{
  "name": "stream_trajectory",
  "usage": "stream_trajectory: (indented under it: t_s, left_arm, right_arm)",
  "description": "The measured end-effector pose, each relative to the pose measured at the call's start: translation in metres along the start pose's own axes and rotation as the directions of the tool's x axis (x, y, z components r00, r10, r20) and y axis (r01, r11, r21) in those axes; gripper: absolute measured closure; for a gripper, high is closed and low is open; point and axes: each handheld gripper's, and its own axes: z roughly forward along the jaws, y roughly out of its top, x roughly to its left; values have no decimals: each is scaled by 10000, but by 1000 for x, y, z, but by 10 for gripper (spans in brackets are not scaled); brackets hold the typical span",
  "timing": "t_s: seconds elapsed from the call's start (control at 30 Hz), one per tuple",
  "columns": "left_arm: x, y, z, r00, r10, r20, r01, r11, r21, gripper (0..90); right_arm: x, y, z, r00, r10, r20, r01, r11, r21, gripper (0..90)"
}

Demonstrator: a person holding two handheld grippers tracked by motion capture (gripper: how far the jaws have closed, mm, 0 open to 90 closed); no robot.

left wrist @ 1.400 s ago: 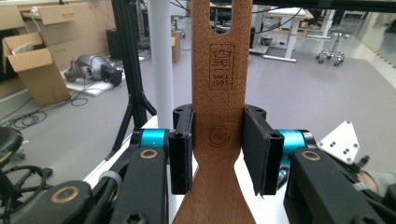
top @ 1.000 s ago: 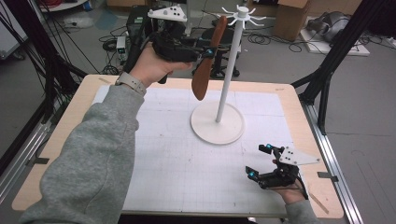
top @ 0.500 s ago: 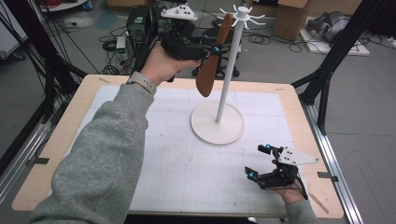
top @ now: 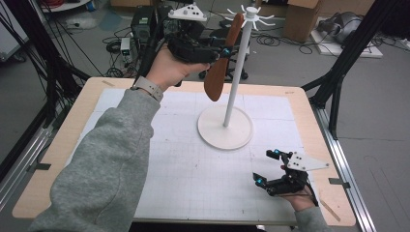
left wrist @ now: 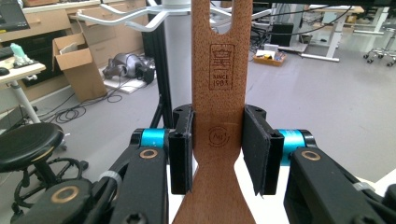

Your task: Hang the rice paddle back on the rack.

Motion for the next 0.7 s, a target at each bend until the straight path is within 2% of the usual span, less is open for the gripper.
stream_trajectory:
  t_s: [0.07,0.17,0.4,0.53,0.7]
  left_arm:
    - [-2,0,1,9998,130,-129,-129,9999,82,652]
    - [-2,0,1,9999,121,-119,-119,9999,122,652]
    - [-11,1,2,9995,310,42,-311,9995,106,652]
    - [-13,1,6,9991,324,-280,-318,9992,221,651]
    - [-6,1,8,9960,220,-867,-182,9989,435,652]
  right_arm:
    - [0,0,0,10000,-5,3,5,10000,-1,25]
    - [0,0,0,10000,-19,-1,19,10000,-10,25]
    - [-1,0,1,10000,-58,-16,58,10000,2,25]
    - [0,0,1,10000,-93,-19,93,10000,1,25]
    - [-1,0,1,10000,-94,-27,94,10000,22,24]
